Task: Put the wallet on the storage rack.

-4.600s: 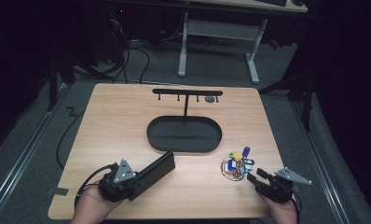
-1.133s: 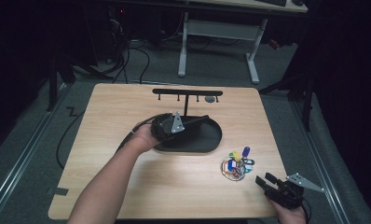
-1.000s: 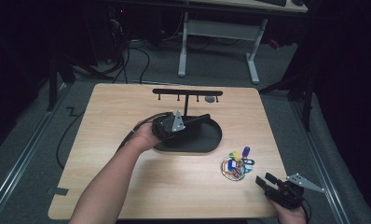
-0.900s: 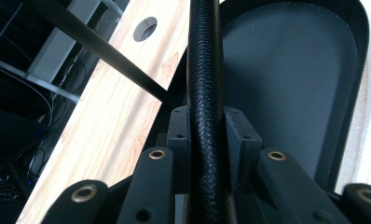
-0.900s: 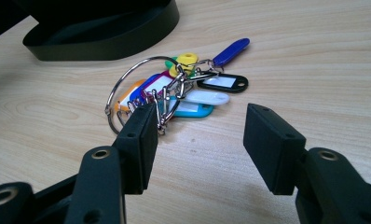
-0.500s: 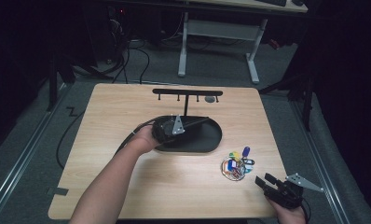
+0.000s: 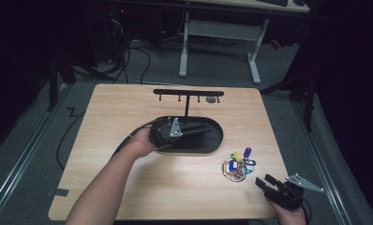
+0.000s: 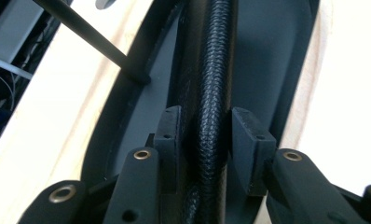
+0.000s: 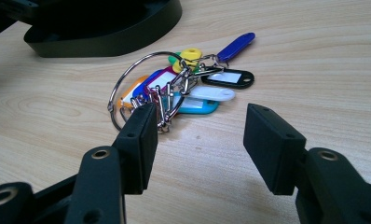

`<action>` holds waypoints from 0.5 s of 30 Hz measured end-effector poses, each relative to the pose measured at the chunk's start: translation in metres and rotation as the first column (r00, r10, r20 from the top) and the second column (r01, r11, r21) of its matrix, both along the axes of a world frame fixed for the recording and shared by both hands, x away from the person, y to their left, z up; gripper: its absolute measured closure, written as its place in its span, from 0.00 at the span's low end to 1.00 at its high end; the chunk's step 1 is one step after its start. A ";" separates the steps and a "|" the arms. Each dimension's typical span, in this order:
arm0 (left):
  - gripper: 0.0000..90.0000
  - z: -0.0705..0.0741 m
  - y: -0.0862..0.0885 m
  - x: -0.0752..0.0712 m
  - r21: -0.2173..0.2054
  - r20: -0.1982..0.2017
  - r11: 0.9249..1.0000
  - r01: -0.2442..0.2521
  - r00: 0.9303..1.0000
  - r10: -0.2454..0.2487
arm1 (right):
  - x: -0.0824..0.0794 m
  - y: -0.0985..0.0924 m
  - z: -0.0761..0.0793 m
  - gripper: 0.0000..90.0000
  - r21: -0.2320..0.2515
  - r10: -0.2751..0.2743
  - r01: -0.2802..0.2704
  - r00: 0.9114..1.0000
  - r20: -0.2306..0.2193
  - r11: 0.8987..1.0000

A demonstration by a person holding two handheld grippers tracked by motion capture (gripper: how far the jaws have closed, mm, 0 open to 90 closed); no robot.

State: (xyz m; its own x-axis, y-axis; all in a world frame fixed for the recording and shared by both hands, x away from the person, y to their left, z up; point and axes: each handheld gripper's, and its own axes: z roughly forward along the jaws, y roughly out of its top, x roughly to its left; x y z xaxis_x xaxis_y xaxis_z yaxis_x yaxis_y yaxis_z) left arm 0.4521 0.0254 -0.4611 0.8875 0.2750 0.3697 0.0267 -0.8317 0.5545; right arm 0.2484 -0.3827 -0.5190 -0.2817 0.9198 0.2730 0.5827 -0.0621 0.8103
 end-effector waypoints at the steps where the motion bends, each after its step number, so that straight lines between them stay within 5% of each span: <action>1: 0.72 -0.001 0.001 -0.001 0.002 -0.005 1.000 0.001 1.000 -0.001 | 0.000 0.000 0.000 0.50 -0.001 0.001 -0.001 1.000 0.001 1.000; 5: 0.70 -0.009 0.000 -0.003 0.044 -0.011 0.999 0.002 1.000 -0.001 | 0.000 0.001 0.000 0.50 0.000 0.001 -0.001 1.000 0.000 1.000; 15: 0.61 -0.016 0.001 0.005 0.041 -0.037 0.997 -0.059 0.997 0.061 | 0.002 0.000 -0.001 0.50 -0.002 0.002 -0.002 1.000 -0.005 1.000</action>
